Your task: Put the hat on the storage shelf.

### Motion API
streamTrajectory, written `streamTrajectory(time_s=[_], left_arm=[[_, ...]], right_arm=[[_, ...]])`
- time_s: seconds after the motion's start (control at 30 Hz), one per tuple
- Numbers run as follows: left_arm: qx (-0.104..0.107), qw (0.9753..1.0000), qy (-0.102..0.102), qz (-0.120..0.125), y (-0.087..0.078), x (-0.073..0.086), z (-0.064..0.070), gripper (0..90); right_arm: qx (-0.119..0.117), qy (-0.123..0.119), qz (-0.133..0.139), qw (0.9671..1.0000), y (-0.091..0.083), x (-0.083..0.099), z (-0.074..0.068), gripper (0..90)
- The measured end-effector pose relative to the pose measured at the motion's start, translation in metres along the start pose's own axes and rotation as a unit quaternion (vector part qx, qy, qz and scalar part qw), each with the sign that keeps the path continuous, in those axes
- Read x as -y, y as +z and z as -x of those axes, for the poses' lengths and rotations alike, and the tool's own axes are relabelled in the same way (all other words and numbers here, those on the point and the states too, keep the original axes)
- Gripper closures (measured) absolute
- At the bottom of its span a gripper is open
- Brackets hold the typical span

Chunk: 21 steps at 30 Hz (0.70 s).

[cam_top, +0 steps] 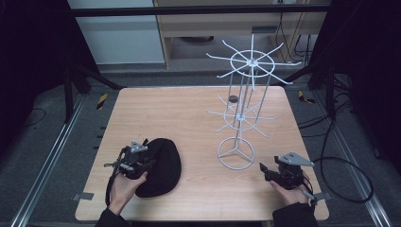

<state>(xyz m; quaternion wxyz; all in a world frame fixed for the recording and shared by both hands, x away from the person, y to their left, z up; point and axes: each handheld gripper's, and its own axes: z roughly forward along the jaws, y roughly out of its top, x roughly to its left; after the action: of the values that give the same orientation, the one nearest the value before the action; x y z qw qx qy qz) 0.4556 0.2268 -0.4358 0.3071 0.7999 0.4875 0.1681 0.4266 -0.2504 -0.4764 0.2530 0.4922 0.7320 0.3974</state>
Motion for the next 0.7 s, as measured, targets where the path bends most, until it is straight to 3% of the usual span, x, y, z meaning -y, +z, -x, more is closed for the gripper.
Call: streamTrajectory(time_s=[0.17,0.47,0.63,0.7], left_arm=[[0.001,0.9997,-0.003,0.023,-0.008,-0.001,0.000,80.9],[-0.001,0.9972,0.017,0.073,-0.027,-0.001,0.004,81.3],[0.019,0.9936,0.014,0.110,-0.042,-0.004,0.006,81.4],[0.028,0.9910,0.014,0.130,-0.051,-0.006,0.007,81.4]], right_arm=[[0.000,0.000,-0.001,1.0000,0.000,0.000,0.001,34.1],[0.001,0.003,-0.003,1.0000,0.002,0.002,0.003,34.3],[0.002,0.000,-0.005,1.0000,0.002,0.002,0.003,34.2],[0.001,0.000,-0.006,1.0000,0.002,0.002,0.003,34.2]])
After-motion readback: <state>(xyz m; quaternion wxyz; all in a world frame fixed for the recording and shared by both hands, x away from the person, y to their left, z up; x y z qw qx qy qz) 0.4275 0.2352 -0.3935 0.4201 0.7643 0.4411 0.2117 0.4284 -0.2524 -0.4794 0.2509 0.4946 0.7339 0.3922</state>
